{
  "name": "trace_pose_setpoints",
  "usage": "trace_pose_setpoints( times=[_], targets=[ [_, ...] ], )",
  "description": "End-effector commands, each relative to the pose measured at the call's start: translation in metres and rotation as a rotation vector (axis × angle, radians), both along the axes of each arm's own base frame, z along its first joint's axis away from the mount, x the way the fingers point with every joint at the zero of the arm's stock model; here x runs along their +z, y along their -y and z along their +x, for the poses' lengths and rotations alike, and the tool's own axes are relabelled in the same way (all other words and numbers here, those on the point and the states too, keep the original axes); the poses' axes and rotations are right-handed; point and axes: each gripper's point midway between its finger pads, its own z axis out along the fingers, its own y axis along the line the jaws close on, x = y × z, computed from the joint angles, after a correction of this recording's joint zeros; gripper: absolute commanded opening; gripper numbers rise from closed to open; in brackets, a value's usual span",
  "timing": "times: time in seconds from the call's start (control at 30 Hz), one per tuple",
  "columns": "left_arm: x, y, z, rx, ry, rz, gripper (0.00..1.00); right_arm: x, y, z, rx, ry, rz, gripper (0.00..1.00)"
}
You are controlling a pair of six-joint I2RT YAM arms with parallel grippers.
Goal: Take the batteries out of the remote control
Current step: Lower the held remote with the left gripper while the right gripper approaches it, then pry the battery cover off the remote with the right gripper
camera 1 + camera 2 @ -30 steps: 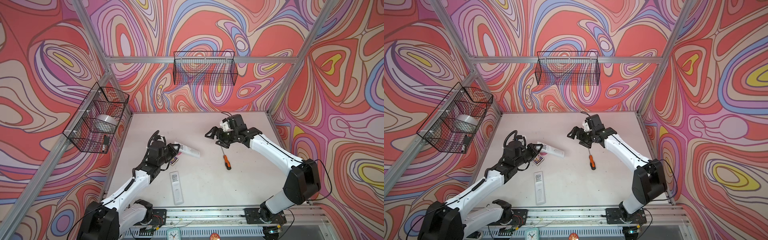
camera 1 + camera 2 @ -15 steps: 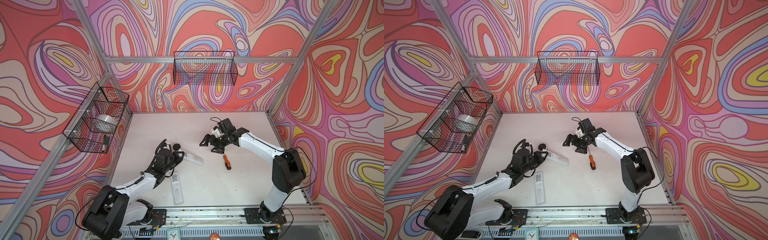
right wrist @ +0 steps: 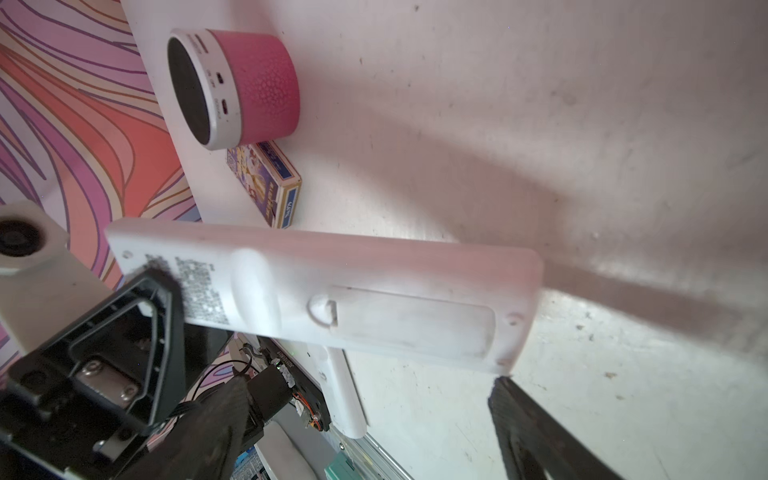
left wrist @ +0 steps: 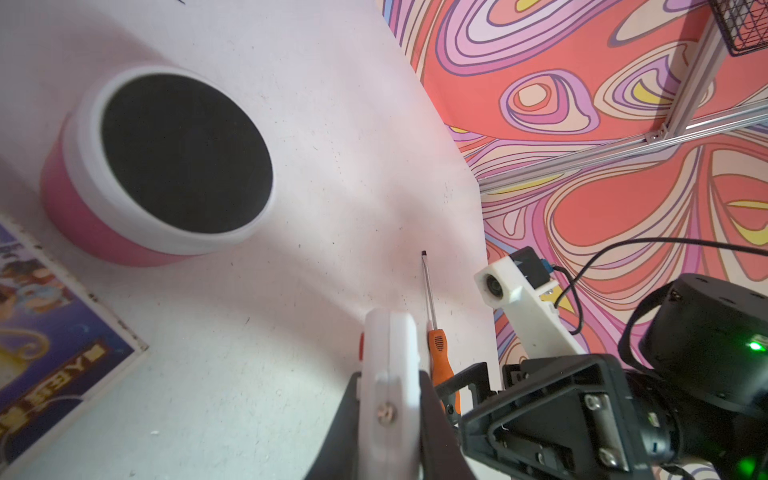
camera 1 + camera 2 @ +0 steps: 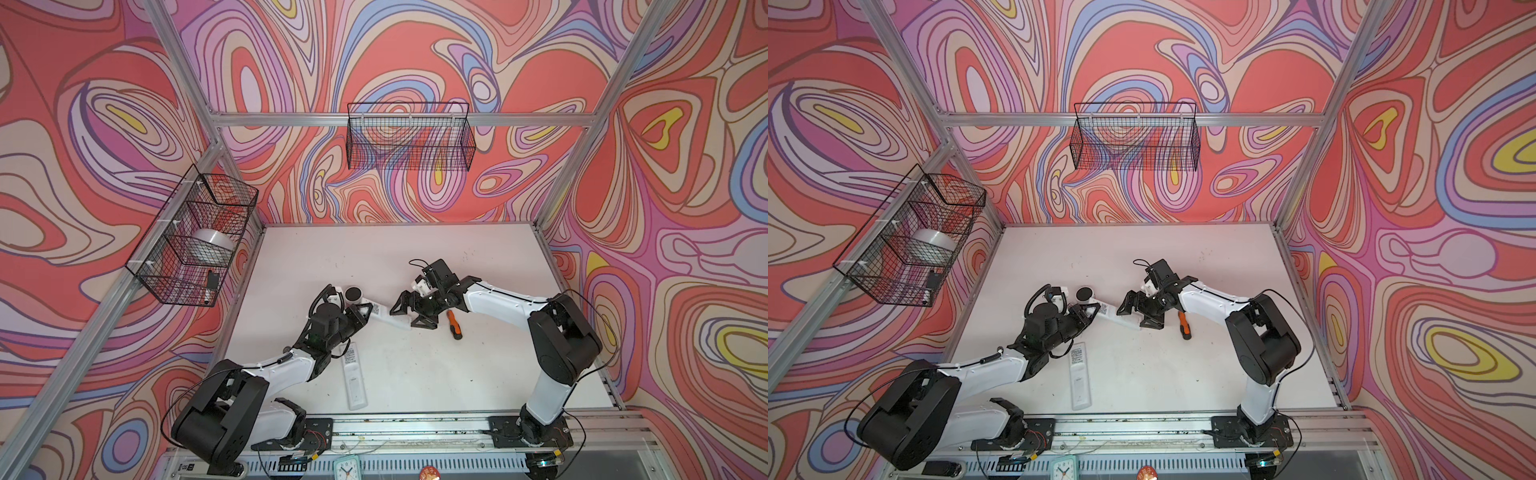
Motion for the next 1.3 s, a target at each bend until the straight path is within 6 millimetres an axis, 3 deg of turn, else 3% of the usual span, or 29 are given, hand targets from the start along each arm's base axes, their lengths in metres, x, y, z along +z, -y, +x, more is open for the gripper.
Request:
trace_pose_setpoints(
  times=[0.0,0.57,0.83,1.27],
  targets=[
    [0.015,0.002,0.001,-0.003,0.052,-0.026,0.00,-0.008,0.002,0.005,-0.018,0.025,-0.035,0.93],
    [0.003,-0.006,-0.005,-0.002,0.024,0.065,0.00,-0.028,-0.004,0.022,-0.046,0.024,-0.062,0.89],
    [-0.004,-0.019,-0.006,0.047,0.015,0.125,0.00,-0.032,-0.015,0.019,-0.020,0.016,-0.064,0.89],
    [-0.006,-0.019,-0.006,0.046,0.010,0.129,0.00,-0.041,-0.023,0.017,0.004,0.006,-0.091,0.88]
  ],
)
